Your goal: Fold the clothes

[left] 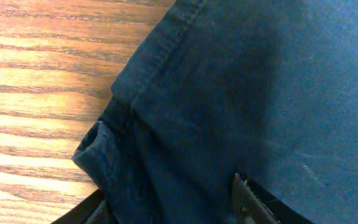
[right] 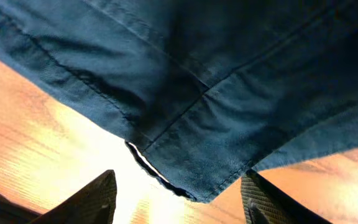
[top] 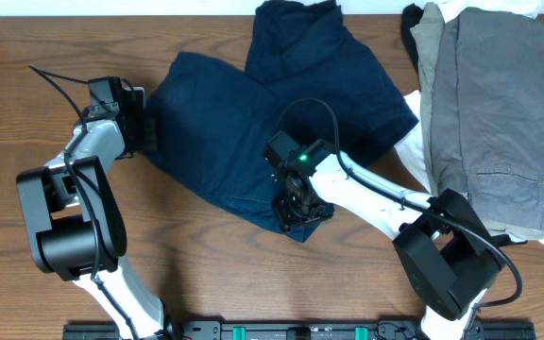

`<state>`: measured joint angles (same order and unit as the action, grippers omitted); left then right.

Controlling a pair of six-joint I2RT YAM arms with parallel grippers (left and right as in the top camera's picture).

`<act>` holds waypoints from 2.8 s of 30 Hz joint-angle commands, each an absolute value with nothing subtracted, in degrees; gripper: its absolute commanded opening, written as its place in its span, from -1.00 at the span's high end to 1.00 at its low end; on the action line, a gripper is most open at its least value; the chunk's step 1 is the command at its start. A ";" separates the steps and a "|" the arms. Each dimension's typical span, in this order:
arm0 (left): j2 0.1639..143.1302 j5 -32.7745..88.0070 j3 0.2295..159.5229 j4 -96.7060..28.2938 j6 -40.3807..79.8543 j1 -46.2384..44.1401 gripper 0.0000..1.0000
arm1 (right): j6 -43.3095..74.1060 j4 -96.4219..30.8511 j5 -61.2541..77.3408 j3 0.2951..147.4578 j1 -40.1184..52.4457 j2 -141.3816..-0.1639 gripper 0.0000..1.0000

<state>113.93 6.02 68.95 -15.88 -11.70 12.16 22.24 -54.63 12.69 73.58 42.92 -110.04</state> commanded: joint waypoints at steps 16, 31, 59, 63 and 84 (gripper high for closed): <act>114.65 4.86 69.47 -19.33 -4.97 12.47 0.88 | 20.82 -54.17 14.09 68.34 36.58 -109.54 0.98; 109.08 7.33 69.45 -46.48 16.29 12.40 0.88 | 18.28 -55.96 26.85 67.68 28.18 -105.56 0.67; 109.06 6.57 69.47 -45.52 7.09 8.27 0.88 | 26.59 -55.72 23.20 59.61 30.26 -105.49 0.10; 108.51 6.35 69.52 -44.91 5.78 8.45 0.88 | 26.59 -55.53 22.90 59.61 30.72 -105.38 0.79; 106.69 13.08 64.86 -59.61 10.66 1.45 0.88 | 12.97 -52.86 16.29 60.29 7.90 -99.66 0.98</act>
